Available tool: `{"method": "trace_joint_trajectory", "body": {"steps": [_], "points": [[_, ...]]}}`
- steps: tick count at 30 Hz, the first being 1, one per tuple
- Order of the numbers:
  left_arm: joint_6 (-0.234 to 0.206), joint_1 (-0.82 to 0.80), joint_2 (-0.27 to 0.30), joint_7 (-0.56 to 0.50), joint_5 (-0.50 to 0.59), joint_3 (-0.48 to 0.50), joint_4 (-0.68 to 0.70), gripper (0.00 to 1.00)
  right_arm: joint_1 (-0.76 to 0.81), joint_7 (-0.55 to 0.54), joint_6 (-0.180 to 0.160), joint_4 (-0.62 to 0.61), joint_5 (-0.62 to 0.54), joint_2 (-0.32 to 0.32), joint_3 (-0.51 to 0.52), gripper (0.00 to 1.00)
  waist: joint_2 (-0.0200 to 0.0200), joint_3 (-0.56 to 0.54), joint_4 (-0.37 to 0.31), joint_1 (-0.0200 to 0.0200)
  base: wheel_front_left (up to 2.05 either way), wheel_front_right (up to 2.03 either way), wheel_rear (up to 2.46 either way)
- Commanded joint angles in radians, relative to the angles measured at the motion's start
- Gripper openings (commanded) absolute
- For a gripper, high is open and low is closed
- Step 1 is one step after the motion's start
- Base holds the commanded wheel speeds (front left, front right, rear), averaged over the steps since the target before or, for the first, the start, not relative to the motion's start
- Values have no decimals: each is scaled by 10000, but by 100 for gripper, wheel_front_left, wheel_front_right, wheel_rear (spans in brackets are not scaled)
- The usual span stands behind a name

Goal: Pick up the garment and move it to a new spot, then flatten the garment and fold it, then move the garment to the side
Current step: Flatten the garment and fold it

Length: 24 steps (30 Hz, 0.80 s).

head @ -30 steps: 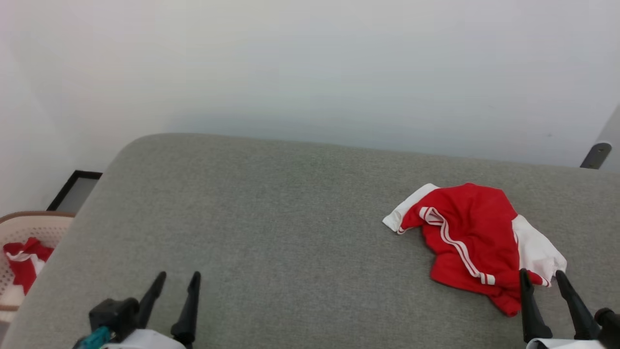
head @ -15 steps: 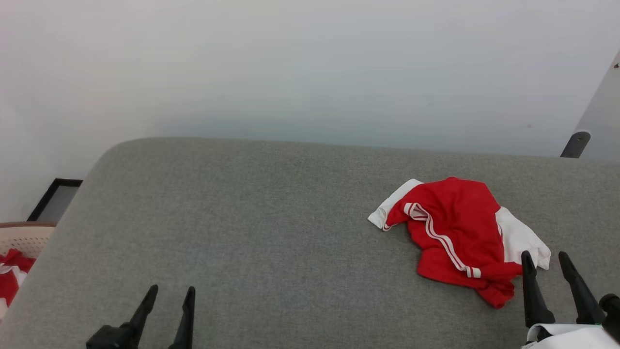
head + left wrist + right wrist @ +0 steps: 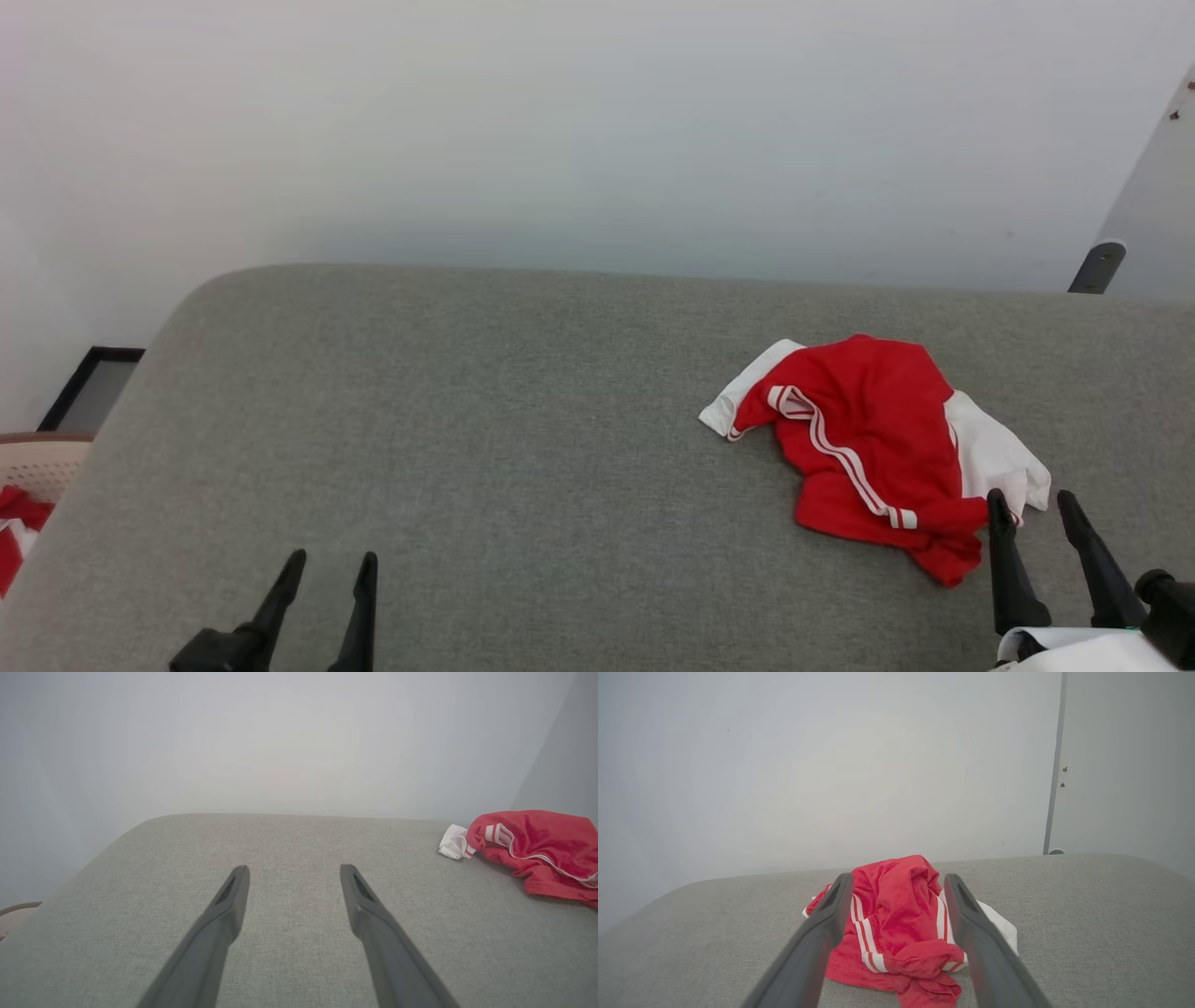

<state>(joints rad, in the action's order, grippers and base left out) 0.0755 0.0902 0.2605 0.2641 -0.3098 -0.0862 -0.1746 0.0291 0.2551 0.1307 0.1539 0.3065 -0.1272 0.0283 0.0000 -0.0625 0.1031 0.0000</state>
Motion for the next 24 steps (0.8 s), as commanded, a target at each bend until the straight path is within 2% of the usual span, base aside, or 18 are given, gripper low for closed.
{"method": "trace_joint_trajectory", "body": {"steps": [1,8,14,18,22,23,24], "points": [[66,53,-91,-1,-70,48,43,100,-110,33,1,13,39,49,-55,100,0,45,-78,0,0,0,0],[414,-1750,196,-253,-83,-569,-192,100,-476,70,1,66,107,248,-463,100,0,449,-645,0,0,0,0],[569,-4967,755,-1368,-659,-1859,-770,100,-1124,88,1,-89,142,422,-642,100,0,1640,-1679,0,0,0,0],[548,-7403,1235,-2564,-1830,-3332,-1827,100,-1567,101,1,-85,223,563,-701,100,0,2483,-2407,0,0,0,0],[551,-9330,1407,-4786,-3847,-4623,-3350,100,-1901,107,1,-130,303,680,-691,100,0,3113,-3108,0,0,0,0],[551,-9330,1407,-4786,-3847,-4623,-3350,100,-1901,107,1,-130,303,680,-691,100,0,3113,-3108,0,0,0,0],[552,-9754,1580,-5469,-4215,-5061,-3619,100,-1976,108,2,-143,344,707,-741,100,0,3244,-3285,0,0,0,0]]}}
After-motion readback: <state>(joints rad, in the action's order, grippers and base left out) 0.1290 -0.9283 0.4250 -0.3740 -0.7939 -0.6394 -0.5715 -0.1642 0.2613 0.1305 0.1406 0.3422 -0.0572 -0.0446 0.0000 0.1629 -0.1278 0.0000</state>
